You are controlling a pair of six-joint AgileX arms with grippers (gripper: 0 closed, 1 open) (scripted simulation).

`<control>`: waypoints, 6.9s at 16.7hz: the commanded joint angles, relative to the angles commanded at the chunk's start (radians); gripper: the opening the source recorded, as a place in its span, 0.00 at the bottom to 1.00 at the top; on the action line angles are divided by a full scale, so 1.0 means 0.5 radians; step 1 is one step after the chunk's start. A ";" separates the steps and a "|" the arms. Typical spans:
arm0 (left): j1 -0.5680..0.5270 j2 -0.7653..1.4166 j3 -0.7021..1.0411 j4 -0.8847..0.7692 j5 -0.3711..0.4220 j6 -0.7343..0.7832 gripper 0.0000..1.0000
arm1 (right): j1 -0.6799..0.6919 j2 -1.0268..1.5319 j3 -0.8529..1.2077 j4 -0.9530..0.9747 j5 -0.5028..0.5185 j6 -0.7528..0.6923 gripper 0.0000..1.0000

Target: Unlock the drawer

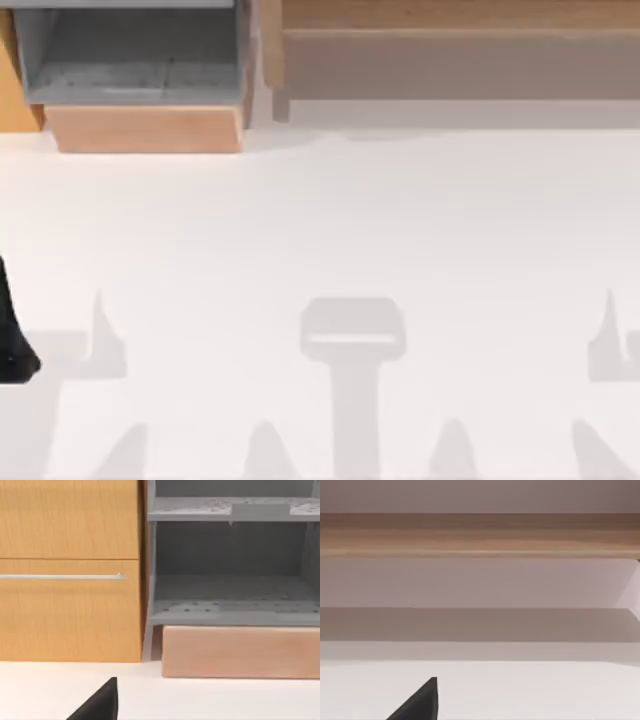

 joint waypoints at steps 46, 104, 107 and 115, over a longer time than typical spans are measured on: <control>0.826 4.521 2.187 2.350 0.896 3.134 1.00 | 0.000 0.000 0.000 0.000 0.000 0.000 1.00; 1.020 4.355 1.672 2.608 1.082 3.160 0.00 | 0.000 0.000 0.000 0.000 0.000 0.000 1.00; 1.090 4.263 1.465 2.725 1.166 3.172 0.00 | 0.000 0.000 0.000 0.000 0.000 0.000 1.00; 1.139 4.231 1.373 2.780 1.208 3.173 0.00 | 0.000 0.000 0.000 0.000 0.000 0.000 1.00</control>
